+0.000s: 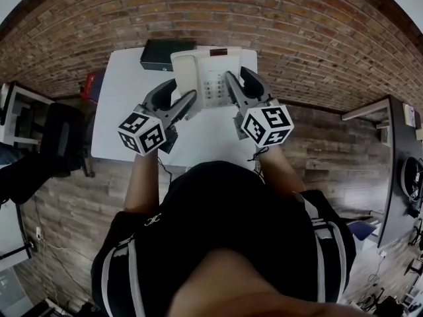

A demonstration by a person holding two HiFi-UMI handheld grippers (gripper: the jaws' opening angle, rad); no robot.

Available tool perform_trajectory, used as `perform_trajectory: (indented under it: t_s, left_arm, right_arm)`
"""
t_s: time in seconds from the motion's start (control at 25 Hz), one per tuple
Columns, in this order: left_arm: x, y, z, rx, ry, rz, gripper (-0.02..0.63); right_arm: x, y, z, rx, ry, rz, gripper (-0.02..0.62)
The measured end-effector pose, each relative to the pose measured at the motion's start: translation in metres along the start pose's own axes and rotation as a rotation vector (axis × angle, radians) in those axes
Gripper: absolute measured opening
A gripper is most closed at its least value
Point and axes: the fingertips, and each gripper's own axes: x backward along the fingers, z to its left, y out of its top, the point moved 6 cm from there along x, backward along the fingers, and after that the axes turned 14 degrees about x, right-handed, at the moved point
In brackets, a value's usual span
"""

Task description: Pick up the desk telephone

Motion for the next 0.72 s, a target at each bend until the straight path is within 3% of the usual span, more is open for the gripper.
perform_trajectory:
  t_s: [0.72]
  left_arm:
    - [0.0034,-0.0068,0.0006,0.013,0.005,0.027,0.268]
  right_arm:
    - [0.0042,-0.0076,0.0042,-0.029,0.002,0.025,0.129]
